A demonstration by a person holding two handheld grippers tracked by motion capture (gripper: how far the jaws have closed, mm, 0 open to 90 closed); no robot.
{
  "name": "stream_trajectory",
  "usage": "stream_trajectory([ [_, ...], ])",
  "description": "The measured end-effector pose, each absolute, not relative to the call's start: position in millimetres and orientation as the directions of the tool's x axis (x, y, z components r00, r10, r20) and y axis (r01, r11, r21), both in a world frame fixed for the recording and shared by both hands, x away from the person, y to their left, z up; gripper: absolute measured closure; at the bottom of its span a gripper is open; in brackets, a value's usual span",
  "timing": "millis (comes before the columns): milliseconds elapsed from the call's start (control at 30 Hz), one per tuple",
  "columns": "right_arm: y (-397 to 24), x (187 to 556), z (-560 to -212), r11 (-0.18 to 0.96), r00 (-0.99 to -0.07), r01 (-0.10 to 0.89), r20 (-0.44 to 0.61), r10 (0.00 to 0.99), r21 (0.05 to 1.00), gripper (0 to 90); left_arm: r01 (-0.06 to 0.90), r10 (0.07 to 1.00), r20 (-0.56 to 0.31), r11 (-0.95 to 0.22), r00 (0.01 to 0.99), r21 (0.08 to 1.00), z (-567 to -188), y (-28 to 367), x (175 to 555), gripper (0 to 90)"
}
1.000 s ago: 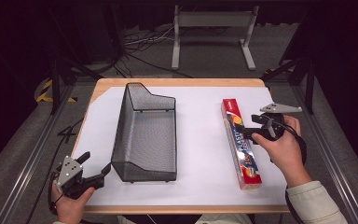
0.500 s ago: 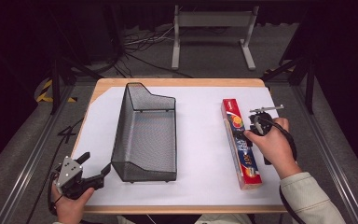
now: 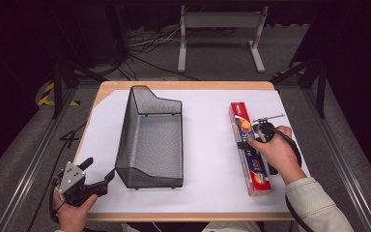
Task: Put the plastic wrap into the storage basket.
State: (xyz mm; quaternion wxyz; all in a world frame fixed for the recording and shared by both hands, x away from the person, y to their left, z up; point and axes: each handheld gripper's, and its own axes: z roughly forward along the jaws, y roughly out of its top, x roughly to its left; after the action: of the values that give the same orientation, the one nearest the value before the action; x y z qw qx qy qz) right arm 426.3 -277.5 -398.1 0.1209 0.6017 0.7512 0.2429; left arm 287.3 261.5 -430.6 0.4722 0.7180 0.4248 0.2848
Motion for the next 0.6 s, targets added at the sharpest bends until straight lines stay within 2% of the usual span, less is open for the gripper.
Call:
stream_trajectory([
  [333, -267, 428, -410, 0.162, -0.216, 0.894, 0.084, 0.973, 0.419, 27.0, 0.339, 0.879, 0.008, -0.192, 0.477, 0.921, -430, 262, 287, 15.5],
  [600, -263, 427, -405, 0.122, -0.158, 0.906, 0.056, 0.986, 0.405, 36.0, 0.339, 0.879, 0.008, -0.193, 0.477, 0.921, -430, 262, 287, 15.5],
])
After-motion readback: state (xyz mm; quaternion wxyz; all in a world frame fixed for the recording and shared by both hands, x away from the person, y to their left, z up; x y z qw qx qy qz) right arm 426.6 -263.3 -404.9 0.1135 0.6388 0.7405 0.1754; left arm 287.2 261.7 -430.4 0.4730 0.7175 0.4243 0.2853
